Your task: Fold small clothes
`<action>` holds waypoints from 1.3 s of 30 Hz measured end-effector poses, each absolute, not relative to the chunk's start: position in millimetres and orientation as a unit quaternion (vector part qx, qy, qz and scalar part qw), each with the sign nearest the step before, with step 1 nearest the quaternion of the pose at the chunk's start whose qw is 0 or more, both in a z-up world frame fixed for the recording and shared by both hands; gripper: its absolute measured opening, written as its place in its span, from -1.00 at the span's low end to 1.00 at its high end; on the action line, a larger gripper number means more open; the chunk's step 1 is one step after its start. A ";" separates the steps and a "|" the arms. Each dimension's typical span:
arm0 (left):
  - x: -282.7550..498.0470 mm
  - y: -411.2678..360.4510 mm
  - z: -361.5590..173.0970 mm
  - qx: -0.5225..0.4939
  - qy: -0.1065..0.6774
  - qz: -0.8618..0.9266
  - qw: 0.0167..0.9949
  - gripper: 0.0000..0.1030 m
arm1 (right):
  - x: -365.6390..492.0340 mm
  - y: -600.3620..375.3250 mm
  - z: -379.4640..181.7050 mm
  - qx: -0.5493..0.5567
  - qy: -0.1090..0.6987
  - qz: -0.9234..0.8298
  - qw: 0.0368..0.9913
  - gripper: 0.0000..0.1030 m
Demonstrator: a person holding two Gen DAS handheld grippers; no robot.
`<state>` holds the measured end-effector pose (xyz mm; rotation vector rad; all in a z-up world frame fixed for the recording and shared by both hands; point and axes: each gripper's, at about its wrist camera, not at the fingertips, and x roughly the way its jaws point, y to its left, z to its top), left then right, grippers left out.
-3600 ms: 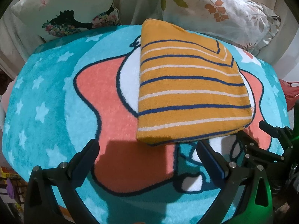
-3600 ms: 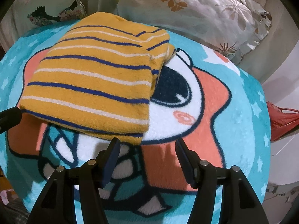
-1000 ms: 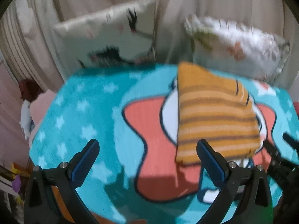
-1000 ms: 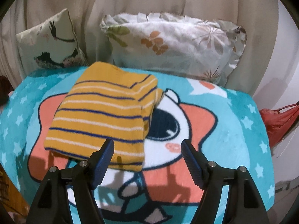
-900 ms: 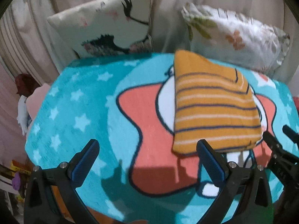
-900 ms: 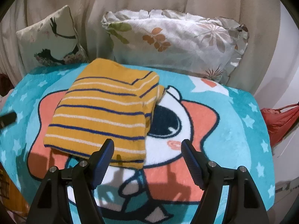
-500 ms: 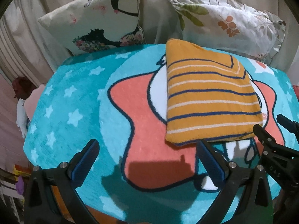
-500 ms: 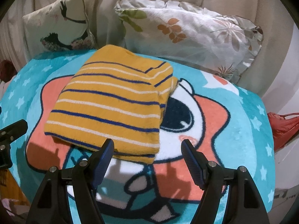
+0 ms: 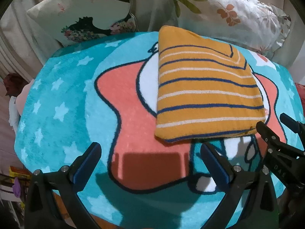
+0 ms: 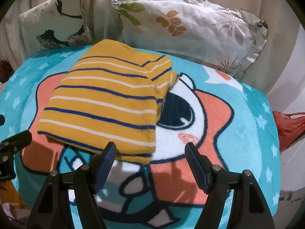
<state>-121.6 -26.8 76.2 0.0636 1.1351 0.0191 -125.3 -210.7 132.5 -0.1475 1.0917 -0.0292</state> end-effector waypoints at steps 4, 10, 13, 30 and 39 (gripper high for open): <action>-119.9 -27.2 73.5 0.026 0.541 0.006 0.841 1.00 | -124.0 -213.6 129.0 -0.071 0.525 -0.017 0.848 0.52; -118.0 -27.3 71.3 0.020 0.544 0.004 0.839 1.00 | -121.9 -214.1 129.0 -0.075 0.523 -0.018 0.849 0.52; -116.7 -26.9 70.5 0.018 0.546 0.005 0.837 1.00 | -120.9 -213.6 129.6 -0.076 0.522 -0.018 0.850 0.52; -111.5 -26.2 66.2 0.011 0.552 0.005 0.834 1.00 | -116.7 -211.2 127.5 -0.079 0.524 -0.016 0.848 0.52; -107.1 -22.5 61.7 -0.001 0.560 0.006 0.828 1.00 | -112.2 -210.7 124.8 -0.084 0.527 -0.013 0.846 0.52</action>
